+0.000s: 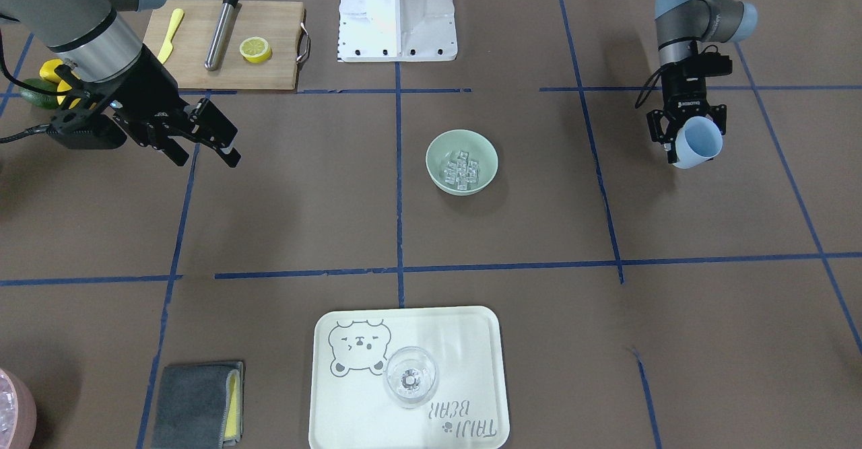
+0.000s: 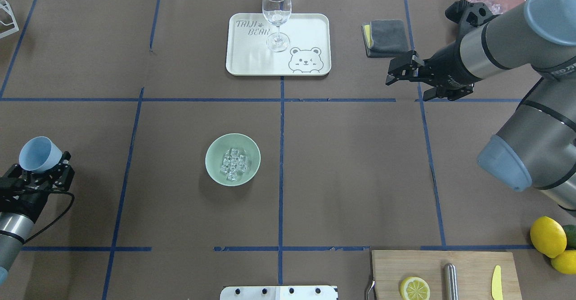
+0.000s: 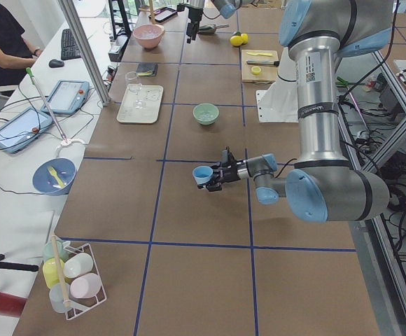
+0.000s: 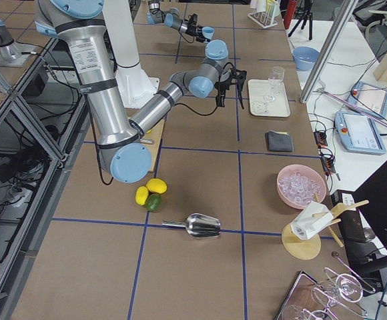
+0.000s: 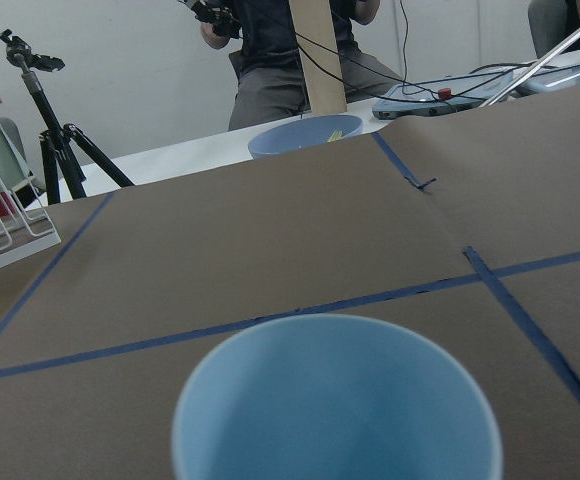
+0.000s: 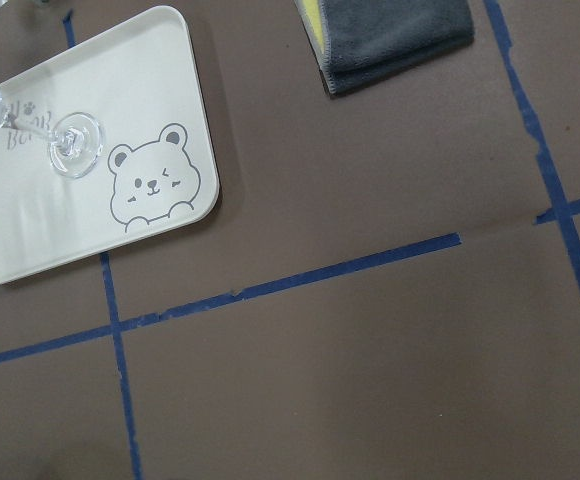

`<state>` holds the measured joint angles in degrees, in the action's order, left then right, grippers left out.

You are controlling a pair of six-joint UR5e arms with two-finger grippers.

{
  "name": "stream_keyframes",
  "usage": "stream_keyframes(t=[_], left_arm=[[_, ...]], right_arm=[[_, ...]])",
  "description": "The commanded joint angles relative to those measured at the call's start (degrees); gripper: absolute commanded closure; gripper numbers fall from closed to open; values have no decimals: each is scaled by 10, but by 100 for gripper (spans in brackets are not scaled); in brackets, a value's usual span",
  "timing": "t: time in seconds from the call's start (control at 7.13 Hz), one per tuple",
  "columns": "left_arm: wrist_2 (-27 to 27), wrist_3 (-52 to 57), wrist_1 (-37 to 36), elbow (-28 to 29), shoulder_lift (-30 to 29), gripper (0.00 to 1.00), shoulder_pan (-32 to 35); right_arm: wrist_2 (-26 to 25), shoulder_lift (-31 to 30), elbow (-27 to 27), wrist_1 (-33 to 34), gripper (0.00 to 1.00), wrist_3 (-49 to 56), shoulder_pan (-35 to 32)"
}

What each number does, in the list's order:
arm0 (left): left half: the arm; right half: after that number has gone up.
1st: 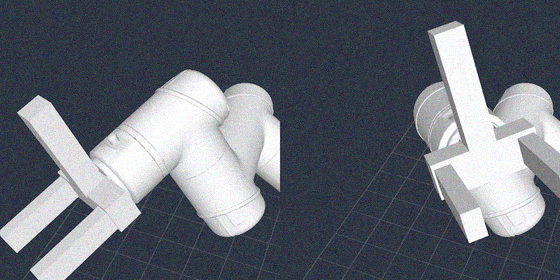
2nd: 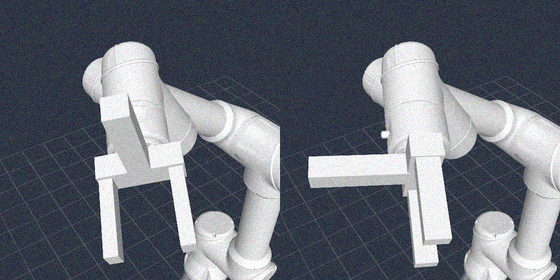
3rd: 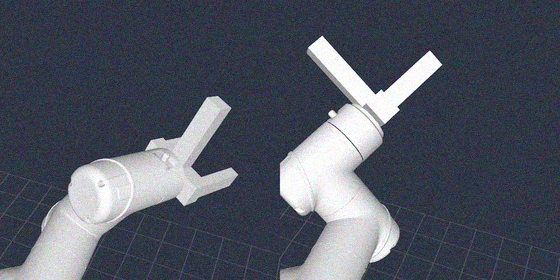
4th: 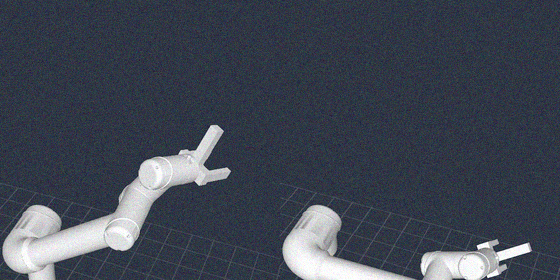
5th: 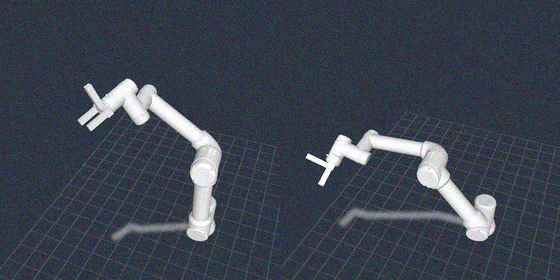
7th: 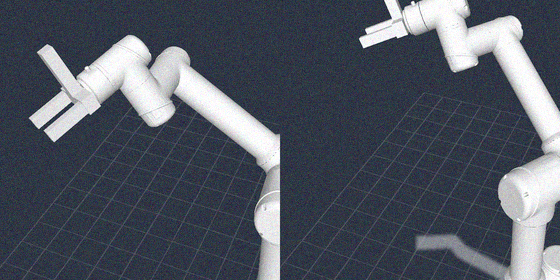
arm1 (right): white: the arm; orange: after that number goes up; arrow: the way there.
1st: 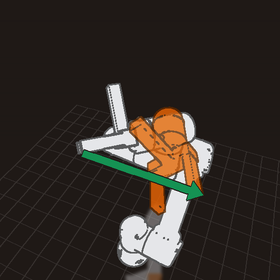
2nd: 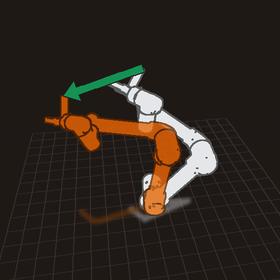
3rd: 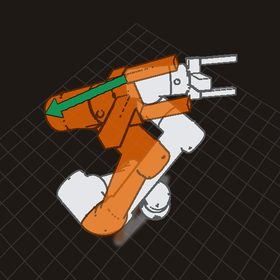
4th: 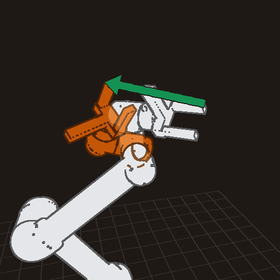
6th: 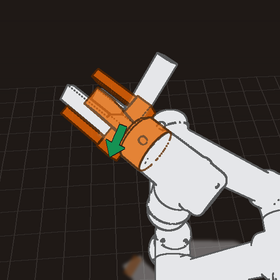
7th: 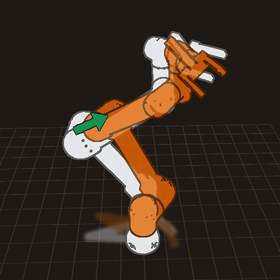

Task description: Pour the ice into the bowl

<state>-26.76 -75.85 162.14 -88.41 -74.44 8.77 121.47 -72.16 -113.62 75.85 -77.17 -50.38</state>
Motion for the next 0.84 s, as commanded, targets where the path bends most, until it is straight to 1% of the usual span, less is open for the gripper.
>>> stream_keyframes(t=[0.0,0.42,0.56,0.7], left_arm=[[20,0,58,39,-1,100,-2],[18,16,56,43,-21,100,-2],[10,17,54,47,-24,100,-2],[10,16,53,64,-34,100,0]], right_arm=[[0,0,-2,0,0,0,0],[-1,-2,-6,1,0,-1,-1],[-1,-1,-6,1,0,-1,-1],[-1,-1,-6,1,0,-1,0]])
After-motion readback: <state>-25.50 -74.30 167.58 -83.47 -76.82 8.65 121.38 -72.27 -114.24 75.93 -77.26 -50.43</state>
